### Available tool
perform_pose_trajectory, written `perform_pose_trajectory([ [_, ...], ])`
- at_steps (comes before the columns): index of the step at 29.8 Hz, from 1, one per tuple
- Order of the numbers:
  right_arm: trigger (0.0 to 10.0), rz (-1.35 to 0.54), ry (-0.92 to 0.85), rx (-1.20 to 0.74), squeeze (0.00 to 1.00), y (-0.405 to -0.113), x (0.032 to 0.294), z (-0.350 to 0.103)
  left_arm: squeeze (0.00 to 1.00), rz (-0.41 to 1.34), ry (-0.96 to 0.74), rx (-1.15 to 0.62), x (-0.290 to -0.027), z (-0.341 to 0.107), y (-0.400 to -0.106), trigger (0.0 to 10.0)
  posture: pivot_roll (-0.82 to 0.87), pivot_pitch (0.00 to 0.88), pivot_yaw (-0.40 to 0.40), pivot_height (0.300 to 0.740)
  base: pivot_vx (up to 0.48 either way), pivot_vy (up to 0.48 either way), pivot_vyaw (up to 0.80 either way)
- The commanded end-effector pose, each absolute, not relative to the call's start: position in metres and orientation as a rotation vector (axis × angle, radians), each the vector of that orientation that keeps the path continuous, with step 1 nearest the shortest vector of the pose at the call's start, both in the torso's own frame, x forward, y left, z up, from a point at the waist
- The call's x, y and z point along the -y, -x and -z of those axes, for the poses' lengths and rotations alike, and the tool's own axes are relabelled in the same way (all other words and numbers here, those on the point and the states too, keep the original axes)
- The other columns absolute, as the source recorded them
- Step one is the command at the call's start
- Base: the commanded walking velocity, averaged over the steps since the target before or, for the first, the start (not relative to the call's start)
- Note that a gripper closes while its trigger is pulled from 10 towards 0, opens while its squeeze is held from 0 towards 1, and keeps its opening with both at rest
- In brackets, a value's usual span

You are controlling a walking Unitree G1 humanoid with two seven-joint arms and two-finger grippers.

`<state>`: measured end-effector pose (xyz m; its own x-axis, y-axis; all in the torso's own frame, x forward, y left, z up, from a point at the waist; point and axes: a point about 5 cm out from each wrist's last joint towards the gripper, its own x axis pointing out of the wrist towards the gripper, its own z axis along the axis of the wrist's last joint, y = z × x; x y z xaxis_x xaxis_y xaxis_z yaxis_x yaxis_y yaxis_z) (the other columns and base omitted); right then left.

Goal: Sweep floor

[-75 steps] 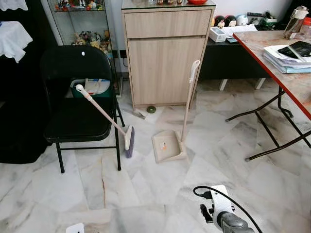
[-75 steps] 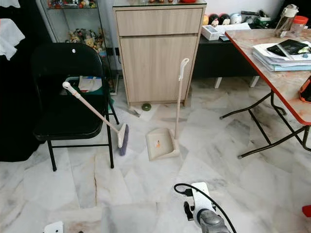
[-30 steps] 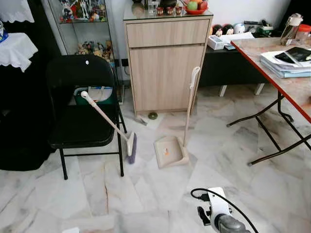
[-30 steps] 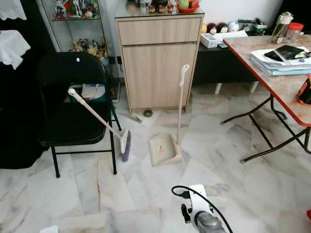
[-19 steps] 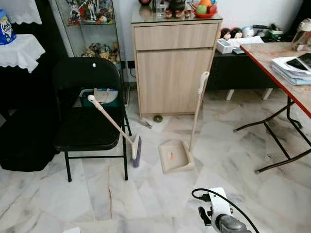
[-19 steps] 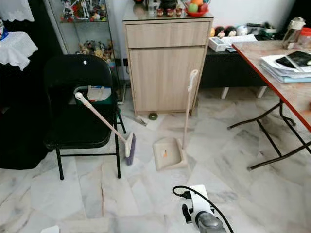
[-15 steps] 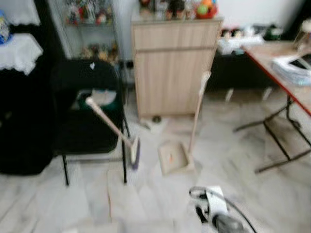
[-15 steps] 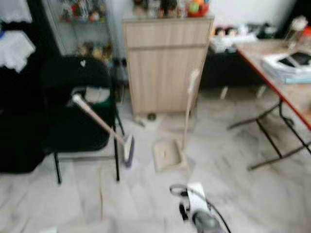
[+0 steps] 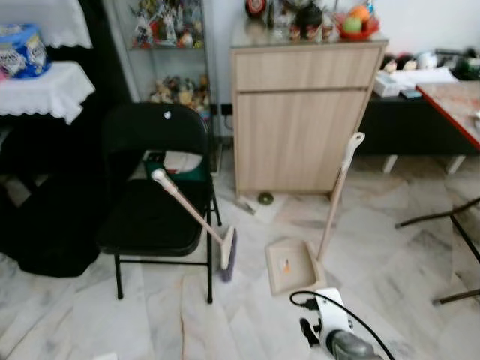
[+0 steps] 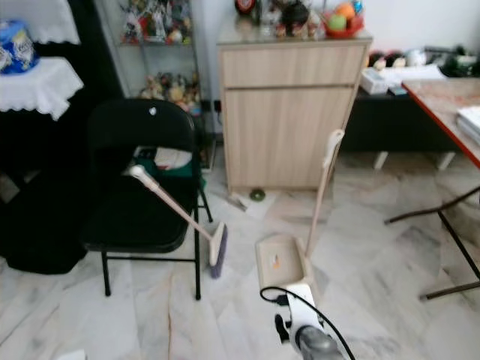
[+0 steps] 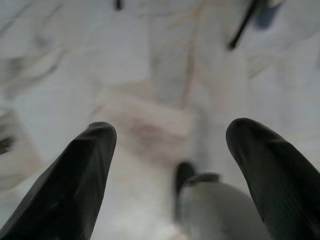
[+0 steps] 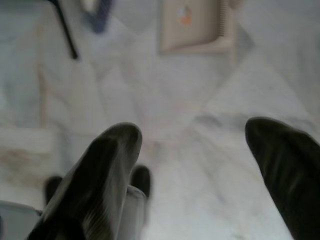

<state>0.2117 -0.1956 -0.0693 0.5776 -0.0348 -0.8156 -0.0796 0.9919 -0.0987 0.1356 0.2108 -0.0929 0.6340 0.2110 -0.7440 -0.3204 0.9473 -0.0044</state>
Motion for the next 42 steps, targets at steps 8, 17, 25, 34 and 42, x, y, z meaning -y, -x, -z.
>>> perform_pose_trajectory([
  [8,10.0,-0.039,0.109,-0.921,0.00,-0.2222,0.1860,0.0643,0.00,-0.305,0.107,-0.830,-0.2211,0.0918,-0.1314,10.0,-0.22,0.008,0.019,0.740,0.333,0.000,-0.11],
  [17,10.0,-0.043,0.107,-0.916,0.00,-0.2231,0.1851,0.0638,0.00,-0.312,0.097,-0.827,-0.2224,0.0917,-0.1302,10.0,-0.21,0.010,0.019,0.740,0.143,0.000,-0.63],
  [25,10.0,-0.047,0.108,-0.910,0.00,-0.2232,0.1839,0.0638,0.00,-0.305,0.103,-0.814,-0.2185,0.0906,-0.1353,10.0,-0.22,0.008,0.023,0.740,0.000,0.000,0.00],
  [34,10.0,-0.051,0.111,-0.915,0.00,-0.2217,0.1836,0.0647,0.00,-0.312,0.125,-0.821,-0.2201,0.0915,-0.1324,10.0,-0.22,0.000,0.026,0.740,0.000,0.032,0.00],
  [42,10.0,-0.054,0.110,-0.913,0.00,-0.2212,0.1829,0.0651,0.00,-0.306,0.122,-0.828,-0.2188,0.0922,-0.1316,10.0,-0.22,0.000,0.028,0.740,0.000,0.306,0.00],
])
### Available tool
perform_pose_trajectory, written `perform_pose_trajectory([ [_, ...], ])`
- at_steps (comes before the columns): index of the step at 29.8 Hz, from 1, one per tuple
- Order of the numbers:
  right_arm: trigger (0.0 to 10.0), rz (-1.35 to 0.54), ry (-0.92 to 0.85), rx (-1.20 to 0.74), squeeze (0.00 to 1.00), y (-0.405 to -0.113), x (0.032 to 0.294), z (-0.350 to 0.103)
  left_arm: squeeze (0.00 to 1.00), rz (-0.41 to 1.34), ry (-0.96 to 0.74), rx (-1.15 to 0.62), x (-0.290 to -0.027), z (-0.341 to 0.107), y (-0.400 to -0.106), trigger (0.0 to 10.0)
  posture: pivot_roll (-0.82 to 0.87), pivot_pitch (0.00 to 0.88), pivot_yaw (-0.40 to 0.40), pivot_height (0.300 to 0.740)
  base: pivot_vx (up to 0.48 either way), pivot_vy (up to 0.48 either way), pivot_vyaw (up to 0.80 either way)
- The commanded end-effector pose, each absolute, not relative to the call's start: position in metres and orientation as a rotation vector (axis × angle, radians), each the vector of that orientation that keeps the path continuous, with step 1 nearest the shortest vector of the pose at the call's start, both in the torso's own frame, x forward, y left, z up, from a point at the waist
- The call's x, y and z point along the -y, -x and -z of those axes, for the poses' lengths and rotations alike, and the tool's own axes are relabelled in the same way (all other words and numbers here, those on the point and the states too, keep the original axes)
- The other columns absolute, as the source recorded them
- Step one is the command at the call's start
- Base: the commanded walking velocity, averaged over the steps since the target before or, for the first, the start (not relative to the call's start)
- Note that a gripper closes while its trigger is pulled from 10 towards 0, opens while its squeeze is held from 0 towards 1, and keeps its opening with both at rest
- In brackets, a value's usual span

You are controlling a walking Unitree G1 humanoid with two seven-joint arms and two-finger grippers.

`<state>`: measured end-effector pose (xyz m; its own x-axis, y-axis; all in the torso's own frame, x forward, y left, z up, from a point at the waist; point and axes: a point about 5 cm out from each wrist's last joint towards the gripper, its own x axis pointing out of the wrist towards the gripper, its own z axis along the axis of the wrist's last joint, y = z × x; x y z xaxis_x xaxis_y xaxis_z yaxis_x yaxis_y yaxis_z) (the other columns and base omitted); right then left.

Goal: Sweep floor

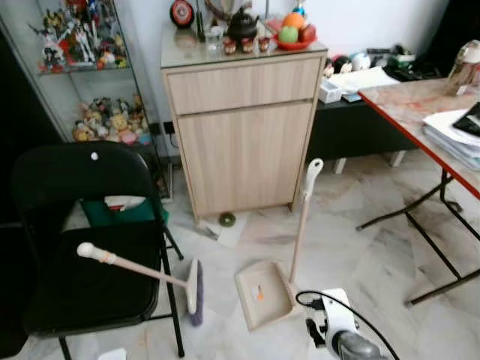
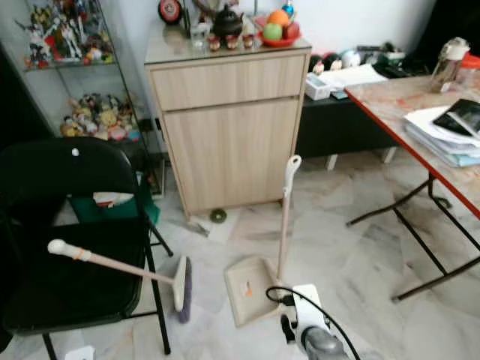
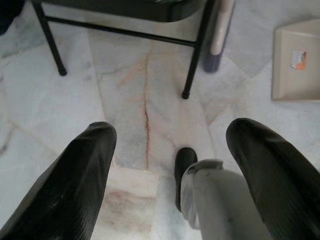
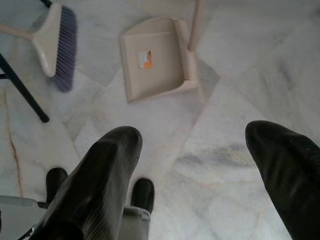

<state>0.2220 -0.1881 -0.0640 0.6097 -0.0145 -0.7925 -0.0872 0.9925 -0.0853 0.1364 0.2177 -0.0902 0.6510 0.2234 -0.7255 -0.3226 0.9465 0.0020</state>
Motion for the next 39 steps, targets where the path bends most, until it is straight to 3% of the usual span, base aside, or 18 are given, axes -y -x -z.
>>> perform_pose_trajectory([
  [1,10.0,-0.054,0.110,-0.912,0.00,-0.2211,0.1829,0.0651,0.00,-0.306,0.122,-0.829,-0.2184,0.0923,-0.1317,10.0,-0.22,0.000,0.028,0.740,0.000,0.304,0.00],
  [12,10.0,-0.052,0.106,-0.914,0.00,-0.2205,0.1822,0.0656,0.00,-0.313,0.123,-0.834,-0.2208,0.0918,-0.1333,10.0,-0.21,0.000,0.028,0.740,0.000,0.405,0.00],
  [30,10.0,-0.048,0.101,-0.912,0.00,-0.2210,0.1822,0.0653,0.00,-0.298,0.114,-0.802,-0.2240,0.0893,-0.1352,10.0,-0.21,0.000,0.027,0.740,0.000,0.000,0.00],
  [39,10.0,-0.049,0.102,-0.912,0.00,-0.2210,0.1818,0.0654,0.00,-0.298,0.121,-0.794,-0.2214,0.0891,-0.1366,10.0,-0.21,0.001,0.026,0.740,0.268,0.000,0.00],
])
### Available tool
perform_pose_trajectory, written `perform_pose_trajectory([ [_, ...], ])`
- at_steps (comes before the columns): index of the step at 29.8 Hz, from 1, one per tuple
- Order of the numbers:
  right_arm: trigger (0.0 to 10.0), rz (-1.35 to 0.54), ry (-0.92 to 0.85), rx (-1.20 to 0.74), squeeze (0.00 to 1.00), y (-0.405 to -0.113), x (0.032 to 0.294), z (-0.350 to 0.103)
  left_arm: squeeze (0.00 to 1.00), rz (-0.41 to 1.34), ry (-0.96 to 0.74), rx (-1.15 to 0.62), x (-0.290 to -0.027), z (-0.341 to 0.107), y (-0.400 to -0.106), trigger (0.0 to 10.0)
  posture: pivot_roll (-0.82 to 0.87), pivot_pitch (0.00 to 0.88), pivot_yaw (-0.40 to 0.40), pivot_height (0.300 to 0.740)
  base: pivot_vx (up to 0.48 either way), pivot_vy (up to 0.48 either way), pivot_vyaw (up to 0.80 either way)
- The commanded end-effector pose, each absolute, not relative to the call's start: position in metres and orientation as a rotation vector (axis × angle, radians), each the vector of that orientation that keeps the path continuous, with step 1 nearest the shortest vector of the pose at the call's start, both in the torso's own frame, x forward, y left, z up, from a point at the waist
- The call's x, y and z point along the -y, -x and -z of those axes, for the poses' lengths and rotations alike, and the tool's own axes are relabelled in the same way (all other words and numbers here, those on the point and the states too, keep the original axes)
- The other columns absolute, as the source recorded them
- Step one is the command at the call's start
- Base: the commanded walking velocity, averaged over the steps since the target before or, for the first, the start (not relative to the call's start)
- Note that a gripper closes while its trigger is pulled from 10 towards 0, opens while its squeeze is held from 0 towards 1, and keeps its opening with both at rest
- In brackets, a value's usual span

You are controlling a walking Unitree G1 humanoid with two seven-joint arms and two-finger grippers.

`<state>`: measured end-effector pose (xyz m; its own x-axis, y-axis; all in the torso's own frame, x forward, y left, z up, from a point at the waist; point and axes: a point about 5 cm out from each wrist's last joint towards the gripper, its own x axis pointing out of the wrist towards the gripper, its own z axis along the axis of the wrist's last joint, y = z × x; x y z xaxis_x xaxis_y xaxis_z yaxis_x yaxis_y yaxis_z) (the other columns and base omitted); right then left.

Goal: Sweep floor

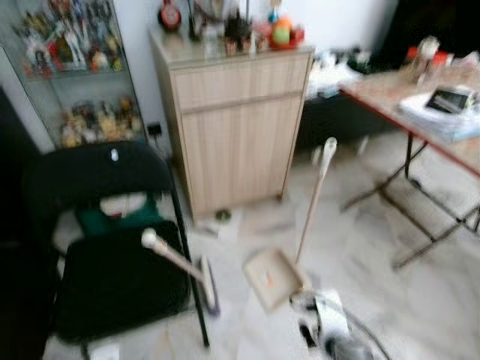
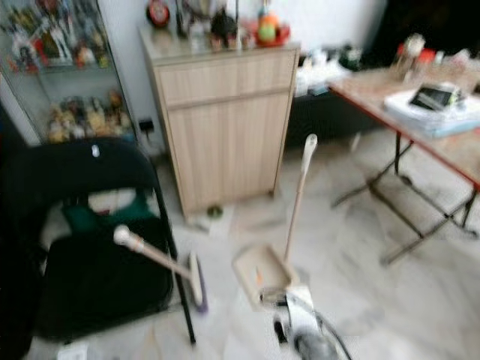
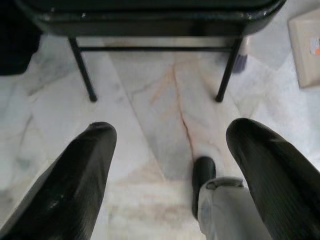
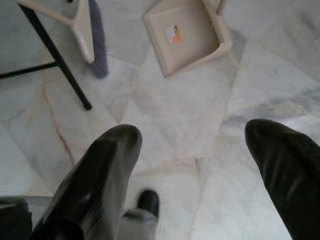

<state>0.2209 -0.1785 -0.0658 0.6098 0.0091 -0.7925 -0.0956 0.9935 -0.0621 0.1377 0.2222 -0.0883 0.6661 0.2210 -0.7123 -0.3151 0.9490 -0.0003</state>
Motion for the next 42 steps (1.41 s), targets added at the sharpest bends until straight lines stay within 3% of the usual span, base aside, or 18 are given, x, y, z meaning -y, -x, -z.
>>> perform_pose_trajectory([
  [1,10.0,-0.051,0.103,-0.912,0.00,-0.221,0.182,0.065,0.00,-0.297,0.122,-0.792,-0.221,0.089,-0.137,10.0,-0.21,0.001,0.026,0.740,0.277,0.000,0.00],
  [22,10.0,-0.070,0.116,-0.905,0.00,-0.224,0.178,0.064,0.00,-0.311,0.118,-0.811,-0.221,0.090,-0.136,10.0,-0.21,0.002,0.030,0.740,0.255,0.000,0.16],
  [29,10.0,-0.083,0.115,-0.900,0.00,-0.225,0.175,0.063,0.00,-0.425,0.244,-0.764,-0.232,0.087,-0.140,10.0,-0.21,0.002,0.031,0.740,0.000,0.000,0.00],
  [30,10.0,-0.084,0.114,-0.900,0.00,-0.226,0.175,0.063,1.00,-0.429,0.253,-0.756,-0.233,0.086,-0.141,10.0,-0.21,0.003,0.033,0.740,0.000,0.000,0.00],
  [42,10.0,-0.090,0.128,-0.896,0.00,-0.227,0.175,0.062,1.00,-0.311,0.188,-0.516,-0.230,0.064,-0.168,10.0,-0.22,0.000,0.038,0.740,0.000,0.000,0.00],
])
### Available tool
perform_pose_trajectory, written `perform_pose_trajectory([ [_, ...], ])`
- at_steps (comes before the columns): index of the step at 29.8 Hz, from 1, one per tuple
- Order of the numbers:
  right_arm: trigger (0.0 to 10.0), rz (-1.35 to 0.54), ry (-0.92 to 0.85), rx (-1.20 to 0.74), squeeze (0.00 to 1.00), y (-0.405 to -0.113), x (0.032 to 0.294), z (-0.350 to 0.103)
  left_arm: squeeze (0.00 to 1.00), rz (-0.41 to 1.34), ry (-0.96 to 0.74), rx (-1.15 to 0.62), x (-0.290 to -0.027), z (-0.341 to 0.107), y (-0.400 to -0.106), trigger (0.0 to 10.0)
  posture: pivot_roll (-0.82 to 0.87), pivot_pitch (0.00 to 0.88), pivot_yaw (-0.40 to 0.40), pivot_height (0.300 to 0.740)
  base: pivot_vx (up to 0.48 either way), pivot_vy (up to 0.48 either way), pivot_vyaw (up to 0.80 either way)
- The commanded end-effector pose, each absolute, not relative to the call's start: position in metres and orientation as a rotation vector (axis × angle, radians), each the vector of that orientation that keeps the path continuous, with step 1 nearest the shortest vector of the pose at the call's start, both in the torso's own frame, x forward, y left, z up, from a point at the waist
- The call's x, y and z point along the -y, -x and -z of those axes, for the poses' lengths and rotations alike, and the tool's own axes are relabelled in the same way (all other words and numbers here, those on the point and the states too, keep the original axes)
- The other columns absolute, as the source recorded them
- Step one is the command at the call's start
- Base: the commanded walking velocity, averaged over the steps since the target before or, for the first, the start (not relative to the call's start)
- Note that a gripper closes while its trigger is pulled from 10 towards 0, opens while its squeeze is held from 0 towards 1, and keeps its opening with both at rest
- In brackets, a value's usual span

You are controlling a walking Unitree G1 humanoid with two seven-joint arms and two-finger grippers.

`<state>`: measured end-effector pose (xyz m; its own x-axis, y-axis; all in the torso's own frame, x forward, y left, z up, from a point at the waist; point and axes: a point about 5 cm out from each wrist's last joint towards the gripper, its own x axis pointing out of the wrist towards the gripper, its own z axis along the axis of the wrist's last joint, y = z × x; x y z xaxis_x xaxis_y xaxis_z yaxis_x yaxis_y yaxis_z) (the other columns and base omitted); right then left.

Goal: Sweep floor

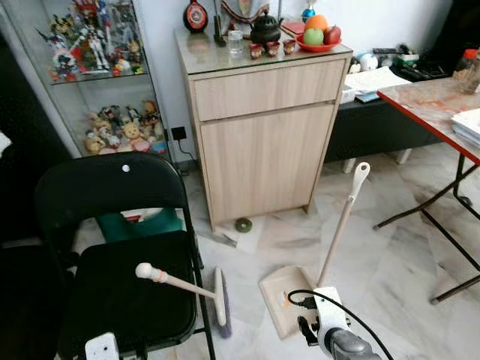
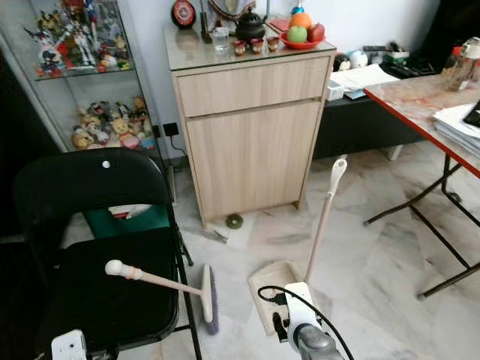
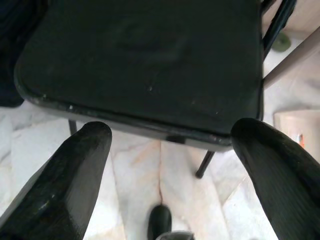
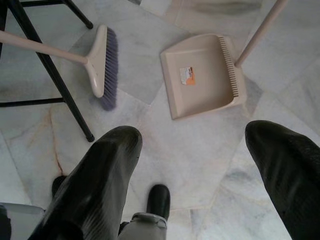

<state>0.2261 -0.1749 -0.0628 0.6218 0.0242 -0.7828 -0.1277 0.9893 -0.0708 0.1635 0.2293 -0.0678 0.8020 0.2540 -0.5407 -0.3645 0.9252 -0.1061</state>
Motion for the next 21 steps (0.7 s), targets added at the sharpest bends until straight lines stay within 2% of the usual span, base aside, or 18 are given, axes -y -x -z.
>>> perform_pose_trajectory([
  [1,10.0,-0.089,0.128,-0.894,0.00,-0.228,0.175,0.062,1.00,-0.287,0.174,-0.461,-0.230,0.058,-0.173,10.0,-0.22,0.000,0.038,0.740,0.000,0.000,0.00],
  [4,10.0,-0.089,0.131,-0.891,0.00,-0.229,0.174,0.061,1.00,-0.217,0.123,-0.319,-0.228,0.038,-0.184,10.0,-0.21,0.000,0.040,0.740,0.000,0.000,0.00],
  [8,10.0,-0.091,0.132,-0.888,0.00,-0.230,0.173,0.061,1.00,-0.149,0.066,-0.231,-0.221,0.022,-0.188,10.0,-0.21,0.000,0.042,0.740,0.000,0.000,0.00],
  [21,10.0,-0.087,0.134,-0.888,0.00,-0.231,0.174,0.060,1.00,-0.085,0.028,-0.205,-0.206,0.005,-0.179,10.0,-0.22,0.004,0.043,0.740,0.000,0.000,0.00],
])
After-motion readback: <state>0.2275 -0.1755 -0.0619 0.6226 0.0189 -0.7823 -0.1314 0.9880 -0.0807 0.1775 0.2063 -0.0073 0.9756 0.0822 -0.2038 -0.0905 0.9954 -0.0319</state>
